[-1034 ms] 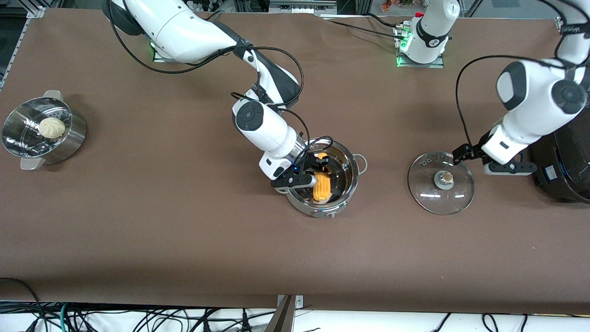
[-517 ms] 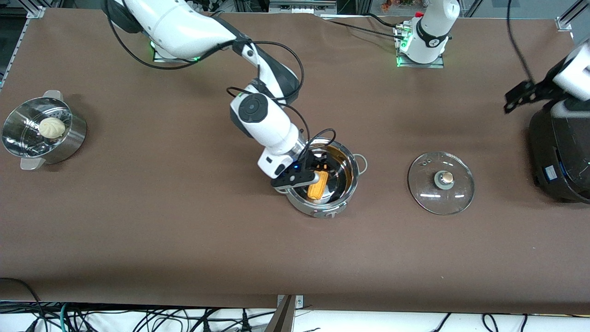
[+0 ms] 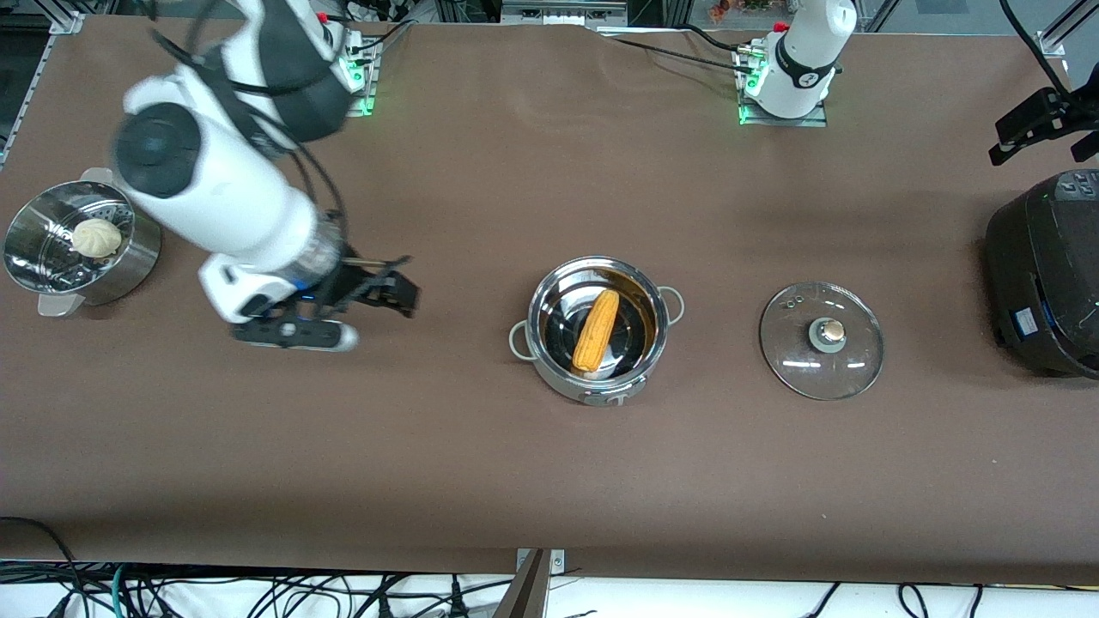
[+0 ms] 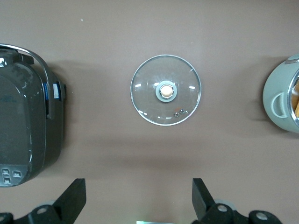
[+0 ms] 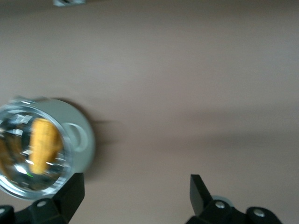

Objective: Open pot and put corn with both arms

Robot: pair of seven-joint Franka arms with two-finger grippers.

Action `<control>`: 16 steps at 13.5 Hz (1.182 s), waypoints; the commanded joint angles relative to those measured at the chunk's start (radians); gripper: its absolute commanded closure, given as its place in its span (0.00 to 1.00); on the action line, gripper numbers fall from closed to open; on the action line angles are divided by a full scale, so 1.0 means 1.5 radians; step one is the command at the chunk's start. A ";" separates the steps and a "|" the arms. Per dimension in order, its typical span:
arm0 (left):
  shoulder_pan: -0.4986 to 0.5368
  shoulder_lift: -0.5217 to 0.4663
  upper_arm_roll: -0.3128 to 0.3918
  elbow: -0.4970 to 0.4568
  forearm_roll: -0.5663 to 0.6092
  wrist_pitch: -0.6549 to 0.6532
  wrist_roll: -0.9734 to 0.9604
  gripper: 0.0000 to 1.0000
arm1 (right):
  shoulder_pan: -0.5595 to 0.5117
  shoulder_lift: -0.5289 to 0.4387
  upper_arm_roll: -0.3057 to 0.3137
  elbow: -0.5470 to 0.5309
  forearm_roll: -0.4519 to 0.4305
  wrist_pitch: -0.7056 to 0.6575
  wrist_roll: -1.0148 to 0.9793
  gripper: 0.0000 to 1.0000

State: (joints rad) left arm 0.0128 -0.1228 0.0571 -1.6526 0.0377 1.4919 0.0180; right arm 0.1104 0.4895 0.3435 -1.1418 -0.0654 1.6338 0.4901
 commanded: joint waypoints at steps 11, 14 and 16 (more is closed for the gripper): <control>0.015 0.048 0.001 0.026 -0.053 0.022 -0.076 0.00 | -0.129 -0.252 -0.130 -0.268 0.015 -0.009 -0.117 0.00; 0.020 0.052 0.000 0.026 -0.053 0.023 -0.076 0.00 | -0.120 -0.305 -0.157 -0.304 0.023 -0.033 -0.113 0.00; 0.020 0.052 0.000 0.026 -0.053 0.023 -0.076 0.00 | -0.118 -0.309 -0.156 -0.304 0.024 -0.031 -0.183 0.00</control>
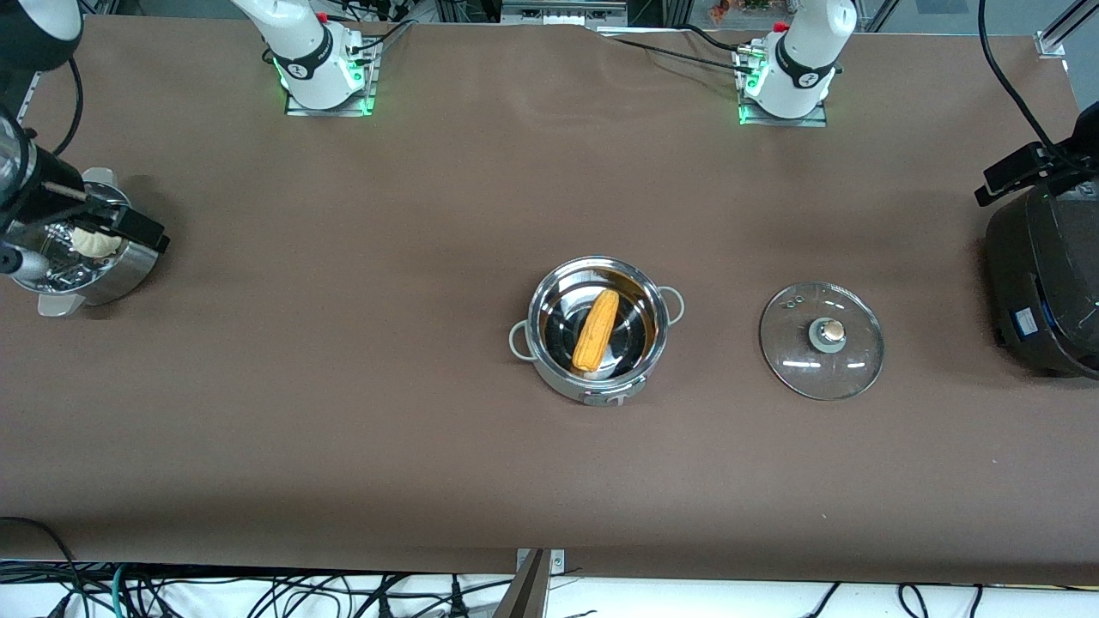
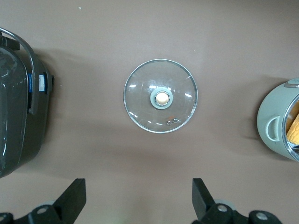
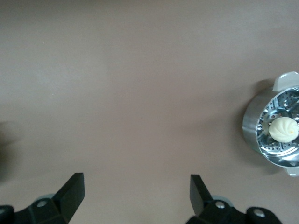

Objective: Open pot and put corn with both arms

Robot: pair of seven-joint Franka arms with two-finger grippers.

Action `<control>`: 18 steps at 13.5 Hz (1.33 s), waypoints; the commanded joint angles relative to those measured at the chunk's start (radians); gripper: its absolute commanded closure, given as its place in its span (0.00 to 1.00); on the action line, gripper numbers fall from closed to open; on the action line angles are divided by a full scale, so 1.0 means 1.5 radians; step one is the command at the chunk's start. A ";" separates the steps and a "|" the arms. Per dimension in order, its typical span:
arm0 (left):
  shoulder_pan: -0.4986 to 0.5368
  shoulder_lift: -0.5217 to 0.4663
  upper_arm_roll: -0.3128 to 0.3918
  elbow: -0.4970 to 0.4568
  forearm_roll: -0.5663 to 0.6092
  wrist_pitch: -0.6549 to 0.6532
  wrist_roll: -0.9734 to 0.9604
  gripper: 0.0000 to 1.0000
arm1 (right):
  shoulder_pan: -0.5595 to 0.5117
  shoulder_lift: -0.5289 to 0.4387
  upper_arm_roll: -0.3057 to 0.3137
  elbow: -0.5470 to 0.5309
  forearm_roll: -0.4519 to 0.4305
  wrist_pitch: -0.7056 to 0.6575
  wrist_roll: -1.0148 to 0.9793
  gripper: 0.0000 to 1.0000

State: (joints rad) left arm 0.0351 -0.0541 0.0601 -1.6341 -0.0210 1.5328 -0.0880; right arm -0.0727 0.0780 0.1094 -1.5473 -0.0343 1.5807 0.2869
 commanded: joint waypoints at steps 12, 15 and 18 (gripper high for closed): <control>0.010 0.006 -0.002 0.013 -0.014 -0.005 -0.006 0.00 | -0.009 -0.009 -0.014 -0.038 0.001 0.003 -0.185 0.00; 0.010 0.006 -0.002 0.013 -0.013 -0.006 -0.006 0.00 | -0.009 -0.004 -0.014 -0.037 -0.001 0.006 -0.184 0.00; 0.010 0.006 -0.001 0.013 -0.014 -0.005 -0.006 0.00 | -0.011 -0.001 -0.014 -0.037 -0.001 0.008 -0.185 0.00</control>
